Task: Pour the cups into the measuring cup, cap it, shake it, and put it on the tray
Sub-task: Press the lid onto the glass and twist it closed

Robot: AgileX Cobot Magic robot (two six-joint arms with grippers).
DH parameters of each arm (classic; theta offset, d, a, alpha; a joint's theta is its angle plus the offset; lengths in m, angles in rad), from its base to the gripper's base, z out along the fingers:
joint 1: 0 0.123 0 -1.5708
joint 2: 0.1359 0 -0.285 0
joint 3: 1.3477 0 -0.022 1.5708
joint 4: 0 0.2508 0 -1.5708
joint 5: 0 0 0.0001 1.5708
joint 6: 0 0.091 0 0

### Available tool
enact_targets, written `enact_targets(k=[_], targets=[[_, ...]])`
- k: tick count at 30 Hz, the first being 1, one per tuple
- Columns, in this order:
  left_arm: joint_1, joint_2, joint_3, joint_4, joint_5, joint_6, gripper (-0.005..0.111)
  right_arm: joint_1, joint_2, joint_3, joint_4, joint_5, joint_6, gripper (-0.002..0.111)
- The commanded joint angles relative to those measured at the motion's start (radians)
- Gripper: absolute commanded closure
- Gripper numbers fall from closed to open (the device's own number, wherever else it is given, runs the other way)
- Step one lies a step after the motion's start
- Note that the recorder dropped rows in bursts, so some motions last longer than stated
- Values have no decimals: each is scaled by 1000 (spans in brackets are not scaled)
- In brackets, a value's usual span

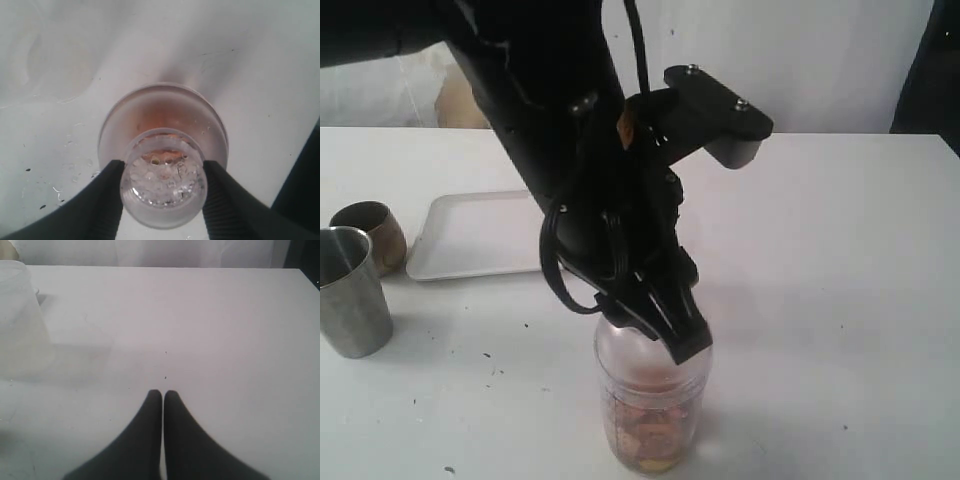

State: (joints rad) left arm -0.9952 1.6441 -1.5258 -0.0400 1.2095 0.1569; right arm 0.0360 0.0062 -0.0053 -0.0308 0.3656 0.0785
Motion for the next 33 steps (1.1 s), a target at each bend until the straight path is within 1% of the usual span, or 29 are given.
enact_targets(k=[1,7,21,26,31,33], targets=[[-6,-3,15,4,12,-2,107,3,-6,5,-7,-15,4,107],[-6,4,15,4,12,-2,107,3,-6,5,-7,-15,4,107],[-6,94,27,-5,12,-2,107,3,-6,5,-5,-15,4,107],[-6,94,81,-17,12,-5,107,3,-6,5,-5,-15,4,107],[-6,94,171,-34,11,-5,107,3,-6,5,-5,-15,4,107],[-6,94,194,-52,-14,-5,107,3,-6,5,-5,-15,4,107]])
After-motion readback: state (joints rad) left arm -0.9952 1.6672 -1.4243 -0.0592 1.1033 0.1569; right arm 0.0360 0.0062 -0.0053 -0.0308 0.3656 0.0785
